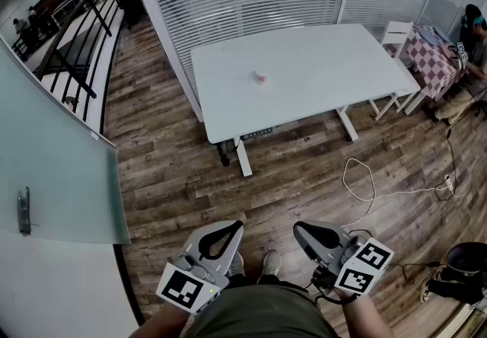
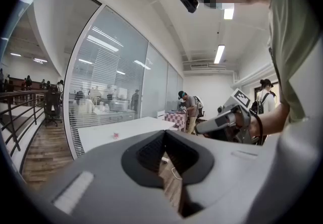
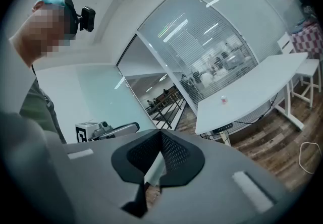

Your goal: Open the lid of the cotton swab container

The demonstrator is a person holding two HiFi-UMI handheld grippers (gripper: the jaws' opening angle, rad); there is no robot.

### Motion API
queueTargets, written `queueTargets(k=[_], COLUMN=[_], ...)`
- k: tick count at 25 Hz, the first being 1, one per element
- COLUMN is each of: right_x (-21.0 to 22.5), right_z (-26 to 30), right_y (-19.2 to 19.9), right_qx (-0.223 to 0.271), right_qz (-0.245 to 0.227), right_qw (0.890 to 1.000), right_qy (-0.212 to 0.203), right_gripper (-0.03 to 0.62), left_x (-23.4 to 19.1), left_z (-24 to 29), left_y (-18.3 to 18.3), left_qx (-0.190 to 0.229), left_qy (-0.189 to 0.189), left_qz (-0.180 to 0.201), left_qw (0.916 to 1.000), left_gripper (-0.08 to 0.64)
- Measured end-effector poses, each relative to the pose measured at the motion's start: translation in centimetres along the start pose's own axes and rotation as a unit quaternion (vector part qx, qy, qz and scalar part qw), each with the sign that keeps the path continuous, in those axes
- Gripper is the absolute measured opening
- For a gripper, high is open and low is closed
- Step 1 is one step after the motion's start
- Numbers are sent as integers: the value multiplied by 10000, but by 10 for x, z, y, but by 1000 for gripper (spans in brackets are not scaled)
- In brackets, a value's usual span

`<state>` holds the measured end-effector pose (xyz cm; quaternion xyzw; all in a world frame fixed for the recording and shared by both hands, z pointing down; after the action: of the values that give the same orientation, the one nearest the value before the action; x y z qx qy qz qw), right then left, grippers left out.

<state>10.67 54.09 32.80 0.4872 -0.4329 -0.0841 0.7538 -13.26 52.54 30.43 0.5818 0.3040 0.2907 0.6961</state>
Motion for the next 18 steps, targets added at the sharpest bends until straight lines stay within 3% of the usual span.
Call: queueTargets(k=[18], right_x=[26], right_z=[-19], right_y=[0], right_qx=[-158], right_qz=[-46], right_qw=[9997], right_qy=[-174], right_gripper=[11], left_x=[24], left_z=[21], left_y=[15], left_qx=[-90], left_qy=[-300], left_qz=[56], left_qw=[9995], left_gripper=[8])
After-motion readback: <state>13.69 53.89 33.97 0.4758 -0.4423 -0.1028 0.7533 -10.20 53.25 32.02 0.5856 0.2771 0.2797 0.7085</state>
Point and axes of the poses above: the fingertips, and each gripper's own axes: z forward along the fingers, x to its right, y out of its underside, the point moved 9 cm from there along -z, backward along the fingers, and after that the axes turned 1 degree about x, right-handed, at the moved point
